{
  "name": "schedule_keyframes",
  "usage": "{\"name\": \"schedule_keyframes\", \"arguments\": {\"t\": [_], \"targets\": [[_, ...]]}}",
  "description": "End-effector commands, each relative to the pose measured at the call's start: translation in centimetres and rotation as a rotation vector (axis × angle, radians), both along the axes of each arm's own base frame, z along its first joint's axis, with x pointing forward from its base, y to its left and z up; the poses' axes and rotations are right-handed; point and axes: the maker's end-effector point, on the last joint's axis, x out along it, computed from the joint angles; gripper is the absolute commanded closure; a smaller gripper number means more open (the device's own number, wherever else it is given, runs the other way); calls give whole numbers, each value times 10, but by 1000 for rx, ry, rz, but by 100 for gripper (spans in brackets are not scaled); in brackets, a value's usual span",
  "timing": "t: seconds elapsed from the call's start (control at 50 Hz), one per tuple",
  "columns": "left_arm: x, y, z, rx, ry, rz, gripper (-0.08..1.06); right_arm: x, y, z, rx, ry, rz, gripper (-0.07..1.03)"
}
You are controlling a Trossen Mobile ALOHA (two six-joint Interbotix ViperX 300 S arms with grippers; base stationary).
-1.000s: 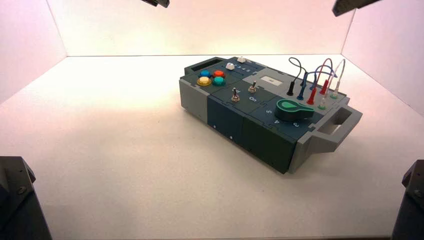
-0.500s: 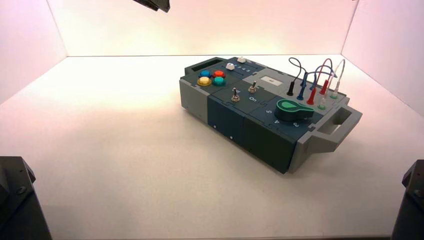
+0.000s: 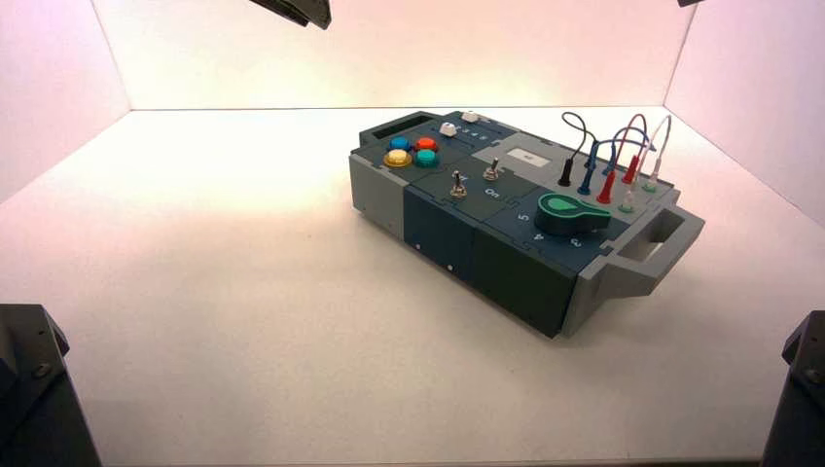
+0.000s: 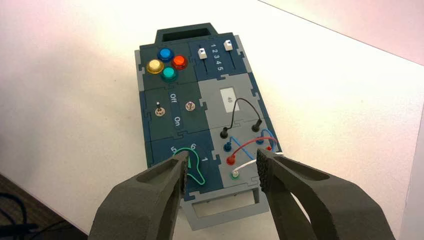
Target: Turn the knob to position 2.
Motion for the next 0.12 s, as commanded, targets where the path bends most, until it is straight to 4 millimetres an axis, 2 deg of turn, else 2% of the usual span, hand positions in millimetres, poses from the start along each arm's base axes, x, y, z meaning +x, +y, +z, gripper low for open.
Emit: {"name": "schedule_keyframes", "arguments": {"t": [0.02, 0.12], "targets": [[3, -2, 8, -5, -23, -9, 59, 3, 2, 4, 10, -5, -4, 25], [2, -2, 7, -2, -18, -10, 59, 3, 2, 3, 9, -1, -5, 25]]}}
